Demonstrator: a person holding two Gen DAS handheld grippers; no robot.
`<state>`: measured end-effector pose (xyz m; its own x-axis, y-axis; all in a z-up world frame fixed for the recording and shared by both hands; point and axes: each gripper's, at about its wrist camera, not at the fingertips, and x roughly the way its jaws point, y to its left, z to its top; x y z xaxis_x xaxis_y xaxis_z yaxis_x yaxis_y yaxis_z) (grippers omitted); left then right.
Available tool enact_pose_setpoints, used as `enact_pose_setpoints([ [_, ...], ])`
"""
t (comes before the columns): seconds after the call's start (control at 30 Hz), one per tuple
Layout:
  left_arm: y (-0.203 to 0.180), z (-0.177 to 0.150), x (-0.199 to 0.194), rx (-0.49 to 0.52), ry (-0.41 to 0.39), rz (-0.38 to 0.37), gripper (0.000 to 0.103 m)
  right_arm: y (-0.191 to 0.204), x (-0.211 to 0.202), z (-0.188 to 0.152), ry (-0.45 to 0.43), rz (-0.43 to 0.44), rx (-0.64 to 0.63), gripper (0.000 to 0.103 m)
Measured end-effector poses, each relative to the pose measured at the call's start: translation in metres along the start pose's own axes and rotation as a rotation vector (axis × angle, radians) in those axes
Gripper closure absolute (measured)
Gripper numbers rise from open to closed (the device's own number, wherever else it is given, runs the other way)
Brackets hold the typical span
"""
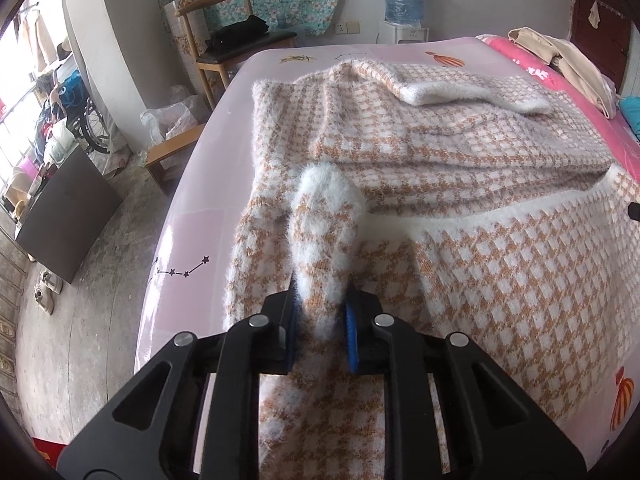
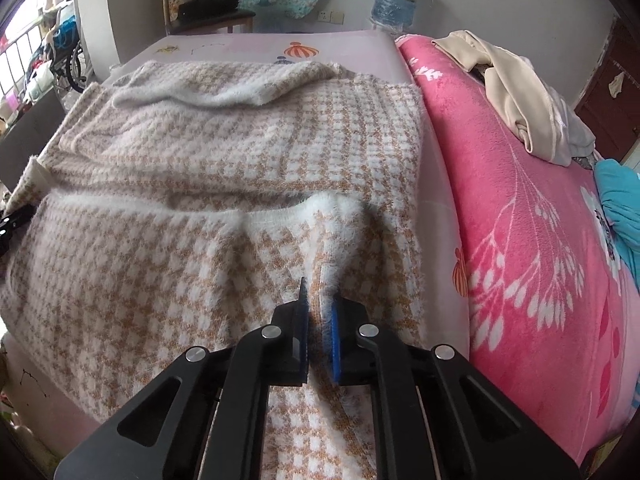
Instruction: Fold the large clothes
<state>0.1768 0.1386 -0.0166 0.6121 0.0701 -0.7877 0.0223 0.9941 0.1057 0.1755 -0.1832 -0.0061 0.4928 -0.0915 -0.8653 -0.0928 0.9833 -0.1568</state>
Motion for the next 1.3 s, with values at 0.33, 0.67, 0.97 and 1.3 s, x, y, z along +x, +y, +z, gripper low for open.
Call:
enact_pose_setpoints([
  [0.33, -0.001, -0.004, -0.049, 0.018, -0.133, 0.004, 0.094, 0.002, -0.042, -0.011, -0.103, -0.013, 0.032, 0.095],
  [0.67, 0.015, 0.003, -0.11, -0.063, -0.274, -0.05, 0.095, -0.017, -0.095, -0.011, -0.232, 0.002, 0.127, 0.096],
  [0.97, 0.023, 0.065, -0.13, -0.03, -0.405, -0.06, 0.096, -0.031, -0.12, 0.035, -0.379, 0.003, 0.118, 0.096],
  [1.3, 0.044, 0.182, -0.058, -0.054, -0.382, -0.102, 0.096, -0.047, -0.067, 0.159, -0.448, 0.044, 0.063, 0.096],
])
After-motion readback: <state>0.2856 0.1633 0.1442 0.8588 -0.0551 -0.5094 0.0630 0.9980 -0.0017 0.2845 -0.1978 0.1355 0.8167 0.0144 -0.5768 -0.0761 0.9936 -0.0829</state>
